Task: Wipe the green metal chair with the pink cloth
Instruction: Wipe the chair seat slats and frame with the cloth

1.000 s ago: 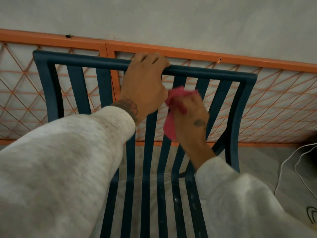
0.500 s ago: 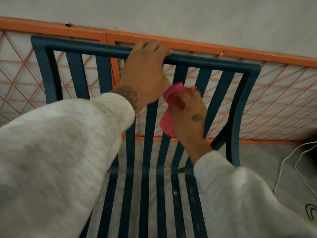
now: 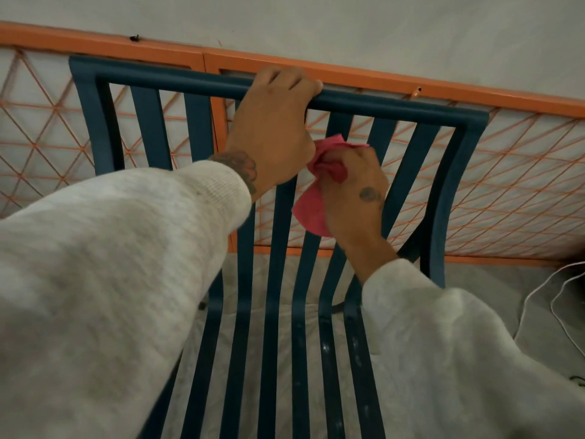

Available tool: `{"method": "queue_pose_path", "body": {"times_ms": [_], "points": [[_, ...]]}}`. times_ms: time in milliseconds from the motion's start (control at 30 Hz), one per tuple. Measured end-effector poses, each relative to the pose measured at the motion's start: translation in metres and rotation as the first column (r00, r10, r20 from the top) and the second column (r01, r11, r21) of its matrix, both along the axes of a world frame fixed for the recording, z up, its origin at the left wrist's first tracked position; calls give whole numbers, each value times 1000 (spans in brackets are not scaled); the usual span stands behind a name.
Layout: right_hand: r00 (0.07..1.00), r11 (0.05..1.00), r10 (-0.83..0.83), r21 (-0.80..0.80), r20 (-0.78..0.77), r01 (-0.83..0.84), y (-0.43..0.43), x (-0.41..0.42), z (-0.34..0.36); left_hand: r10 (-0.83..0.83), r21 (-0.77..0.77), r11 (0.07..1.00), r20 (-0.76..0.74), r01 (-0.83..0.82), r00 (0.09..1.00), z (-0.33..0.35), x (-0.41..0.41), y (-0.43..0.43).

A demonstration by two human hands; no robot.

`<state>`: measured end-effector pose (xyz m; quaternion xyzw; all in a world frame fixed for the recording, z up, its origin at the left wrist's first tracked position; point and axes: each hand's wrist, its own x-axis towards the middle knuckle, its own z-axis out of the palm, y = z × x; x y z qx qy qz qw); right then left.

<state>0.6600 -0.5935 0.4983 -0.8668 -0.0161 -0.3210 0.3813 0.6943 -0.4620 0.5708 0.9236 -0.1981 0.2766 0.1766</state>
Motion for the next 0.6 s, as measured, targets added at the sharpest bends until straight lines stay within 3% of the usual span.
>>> {"method": "queue_pose_path", "body": {"times_ms": [67,167,300,433,600], "points": [[996,998,25,-49,-91,-29,-1,-4,-14,0,-1,1000,-3,0,1000,3,-1,0],[926,989,86,-81,-368,-124,-8,-27,-55,-19,30,999,-45,21,999,6,-5,3],[865,993,113,88,-489,-80,-23,-42,-51,-58,44,997,-103,63,993,4,-16,8],[933,984,99,172,-345,-41,-27,-48,-26,-84,-142,987,-71,73,994,-28,-45,17],[983,994,82,85,-164,-69,-22,-29,-18,-76,-467,865,-486,-185,870,-72,-59,19]]}}
